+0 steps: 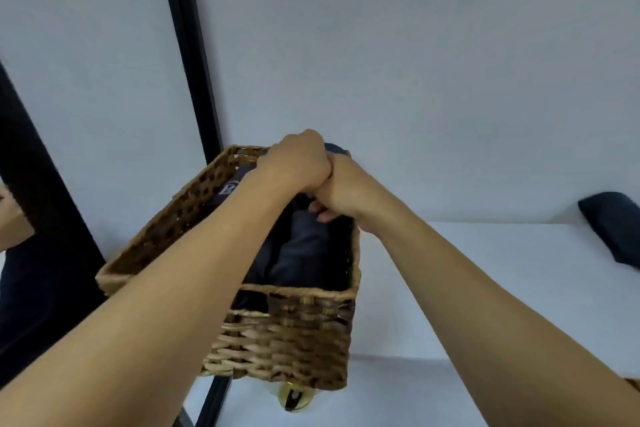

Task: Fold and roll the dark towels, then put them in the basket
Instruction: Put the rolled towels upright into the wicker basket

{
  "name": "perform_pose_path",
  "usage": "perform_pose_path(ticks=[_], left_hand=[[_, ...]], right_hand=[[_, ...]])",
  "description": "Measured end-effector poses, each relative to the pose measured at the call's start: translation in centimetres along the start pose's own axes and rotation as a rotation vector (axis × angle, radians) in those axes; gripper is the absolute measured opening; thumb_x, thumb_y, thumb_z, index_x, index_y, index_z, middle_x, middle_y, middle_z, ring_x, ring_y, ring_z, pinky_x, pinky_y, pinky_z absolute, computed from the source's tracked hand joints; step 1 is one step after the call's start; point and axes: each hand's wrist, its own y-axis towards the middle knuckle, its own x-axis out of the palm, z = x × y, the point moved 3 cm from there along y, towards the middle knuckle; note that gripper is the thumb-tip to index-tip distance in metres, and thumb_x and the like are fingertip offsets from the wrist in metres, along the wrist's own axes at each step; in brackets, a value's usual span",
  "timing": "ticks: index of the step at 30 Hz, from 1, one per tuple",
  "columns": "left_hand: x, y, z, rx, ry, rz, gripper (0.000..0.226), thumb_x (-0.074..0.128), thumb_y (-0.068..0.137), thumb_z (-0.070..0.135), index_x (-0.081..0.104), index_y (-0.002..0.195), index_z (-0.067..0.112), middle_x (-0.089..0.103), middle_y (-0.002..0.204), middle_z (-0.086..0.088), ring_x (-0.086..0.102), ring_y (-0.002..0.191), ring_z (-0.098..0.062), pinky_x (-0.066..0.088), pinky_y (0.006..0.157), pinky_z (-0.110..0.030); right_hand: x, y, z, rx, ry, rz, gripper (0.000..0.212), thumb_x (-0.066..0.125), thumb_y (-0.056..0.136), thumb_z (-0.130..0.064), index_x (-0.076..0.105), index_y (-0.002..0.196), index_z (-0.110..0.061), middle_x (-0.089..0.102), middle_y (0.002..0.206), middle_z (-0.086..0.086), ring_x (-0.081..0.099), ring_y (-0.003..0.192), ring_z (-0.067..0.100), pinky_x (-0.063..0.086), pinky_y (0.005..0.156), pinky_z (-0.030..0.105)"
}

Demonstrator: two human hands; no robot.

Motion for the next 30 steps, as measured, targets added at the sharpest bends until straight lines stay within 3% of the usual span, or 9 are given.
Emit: perform_pose_path(ticks=[4, 7, 10, 13, 17, 20, 23, 28, 30], left_hand=[[3.3, 3.8, 9.8, 0.103, -0.303, -0.068, 0.023, 0.043, 0.094, 0.018, 0.060, 0.106, 0.007, 0.065, 0.102, -0.011, 0.056, 0.074, -0.017, 0.043, 0.058, -0.028], [8.1, 5.5, 17.9, 0.153, -0.554, -0.199, 0.029, 0.044, 0.095, 0.026, 0.059, 0.113, 0.009, 0.065, 0.105, -0.007, 0.058, 0.080, -0.016, 0.048, 0.066, -0.029], [14.1, 6.5, 26.2, 0.175, -0.721, -0.344, 0.038, 0.044, 0.093, 0.033, 0.057, 0.122, 0.012, 0.064, 0.114, -0.006, 0.061, 0.096, -0.024, 0.052, 0.078, -0.036], [20.3, 7.1, 33.3, 0.151, -0.814, -0.458, 0.044, 0.042, 0.095, 0.039, 0.052, 0.129, 0.012, 0.061, 0.121, -0.007, 0.060, 0.104, -0.027, 0.052, 0.077, -0.036], [27.4, 7.0, 40.6, 0.115, -0.896, -0.613, 0.035, 0.039, 0.099, 0.038, 0.054, 0.116, 0.011, 0.059, 0.113, -0.005, 0.058, 0.098, -0.026, 0.051, 0.081, -0.037], [31.7, 6.9, 44.3, 0.077, -0.947, -0.685, 0.039, 0.037, 0.098, 0.040, 0.050, 0.124, 0.013, 0.060, 0.118, -0.007, 0.057, 0.106, -0.026, 0.050, 0.094, -0.043], [35.7, 7.4, 46.8, 0.046, -0.948, -0.719, 0.042, 0.037, 0.092, 0.037, 0.048, 0.125, 0.016, 0.060, 0.119, -0.012, 0.059, 0.107, -0.029, 0.050, 0.095, -0.049], [37.0, 7.0, 47.3, 0.031, -0.892, -0.691, 0.047, 0.033, 0.102, 0.029, 0.030, 0.146, 0.013, 0.047, 0.139, -0.013, 0.050, 0.123, -0.031, 0.044, 0.104, -0.045], [37.0, 7.3, 46.5, 0.008, -0.862, -0.653, 0.048, 0.032, 0.102, 0.033, 0.032, 0.145, 0.012, 0.047, 0.140, -0.014, 0.049, 0.123, -0.031, 0.043, 0.104, -0.044]], right_hand=[[-10.2, -1.5, 4.2, 0.008, 0.018, 0.258, 0.030, 0.047, 0.089, 0.000, 0.059, 0.112, -0.015, 0.067, 0.104, 0.008, 0.067, 0.094, 0.027, 0.060, 0.078, 0.043], [-18.1, -3.1, 9.8, 0.075, -0.107, 0.440, 0.039, 0.045, 0.086, -0.003, 0.056, 0.122, -0.015, 0.065, 0.105, 0.003, 0.065, 0.094, 0.024, 0.057, 0.085, 0.044], [-25.7, -4.6, 16.1, 0.194, -0.256, 0.590, 0.046, 0.046, 0.092, -0.007, 0.048, 0.138, -0.015, 0.061, 0.123, 0.004, 0.059, 0.109, 0.022, 0.046, 0.084, 0.029], [-31.7, -6.0, 23.1, 0.331, -0.446, 0.631, 0.046, 0.048, 0.095, -0.009, 0.045, 0.141, -0.015, 0.057, 0.134, 0.006, 0.057, 0.115, 0.022, 0.038, 0.078, 0.022], [-36.8, -7.8, 31.1, 0.492, -0.606, 0.657, 0.029, 0.052, 0.094, -0.010, 0.058, 0.122, -0.010, 0.062, 0.114, 0.011, 0.061, 0.102, 0.029, 0.048, 0.078, 0.033], [-39.1, -8.6, 35.8, 0.609, -0.704, 0.693, 0.018, 0.052, 0.095, -0.021, 0.058, 0.110, -0.013, 0.054, 0.106, 0.009, 0.058, 0.095, 0.029, 0.049, 0.080, 0.041], [-40.5, -9.0, 40.0, 0.693, -0.641, 0.675, 0.025, 0.050, 0.097, -0.023, 0.055, 0.118, -0.011, 0.055, 0.117, 0.013, 0.058, 0.102, 0.031, 0.049, 0.086, 0.040], [-40.3, -9.5, 42.3, 0.796, -0.193, 0.744, 0.036, 0.049, 0.099, -0.018, 0.046, 0.132, -0.004, 0.057, 0.127, 0.017, 0.057, 0.116, 0.033, 0.045, 0.089, 0.034], [-39.4, -9.5, 42.1, 0.805, -0.019, 0.764, 0.037, 0.054, 0.096, -0.019, 0.049, 0.129, -0.004, 0.060, 0.120, 0.015, 0.060, 0.108, 0.032, 0.051, 0.090, 0.036]])
